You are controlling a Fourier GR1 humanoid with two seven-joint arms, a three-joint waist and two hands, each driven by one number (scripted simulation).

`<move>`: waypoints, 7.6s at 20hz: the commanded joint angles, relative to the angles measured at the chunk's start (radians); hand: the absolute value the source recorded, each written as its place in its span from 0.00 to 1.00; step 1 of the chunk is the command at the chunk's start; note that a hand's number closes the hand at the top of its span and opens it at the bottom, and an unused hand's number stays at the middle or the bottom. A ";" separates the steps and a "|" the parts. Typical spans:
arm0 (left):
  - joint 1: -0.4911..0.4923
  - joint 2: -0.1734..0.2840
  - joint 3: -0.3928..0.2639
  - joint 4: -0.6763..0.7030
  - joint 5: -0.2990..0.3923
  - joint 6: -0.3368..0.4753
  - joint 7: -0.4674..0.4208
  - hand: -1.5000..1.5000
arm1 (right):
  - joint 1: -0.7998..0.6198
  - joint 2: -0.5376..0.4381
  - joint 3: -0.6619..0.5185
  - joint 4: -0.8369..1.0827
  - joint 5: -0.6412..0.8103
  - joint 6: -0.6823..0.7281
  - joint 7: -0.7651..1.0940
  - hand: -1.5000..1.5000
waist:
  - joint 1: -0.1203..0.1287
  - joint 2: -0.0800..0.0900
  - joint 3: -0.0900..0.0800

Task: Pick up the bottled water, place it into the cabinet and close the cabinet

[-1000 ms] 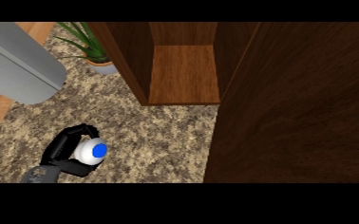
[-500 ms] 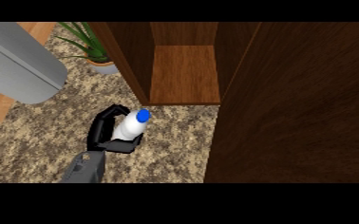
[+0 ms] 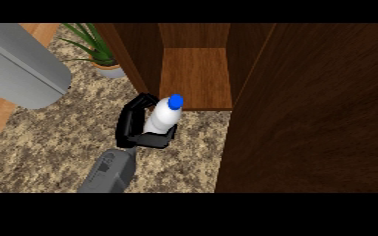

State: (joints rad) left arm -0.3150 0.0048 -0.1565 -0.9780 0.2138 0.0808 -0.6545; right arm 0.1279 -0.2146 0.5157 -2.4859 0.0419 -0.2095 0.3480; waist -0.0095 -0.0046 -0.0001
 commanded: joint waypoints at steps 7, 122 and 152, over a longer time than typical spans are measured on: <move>-0.167 -0.005 -0.164 -0.142 0.136 0.269 0.220 1.00 | 0.116 -0.017 0.087 -0.095 0.085 -0.009 -0.038 0.00 | -0.011 0.001 0.000; 0.412 0.364 -0.251 -0.701 0.355 0.151 0.159 1.00 | -0.181 0.125 0.381 0.047 0.075 0.163 0.306 1.00 | 0.023 0.001 -0.002; 0.674 0.572 0.019 -0.875 0.520 -0.121 0.163 1.00 | -0.899 0.214 -0.097 0.962 -0.309 -0.040 0.098 1.00 | 0.052 0.013 0.001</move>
State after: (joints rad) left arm 0.3288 0.5485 -0.1712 -1.8072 0.7099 -0.0187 -0.5160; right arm -0.7298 -0.0106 0.5063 -1.7052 -0.1610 -0.3040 0.5362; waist 0.0444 0.0078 -0.0008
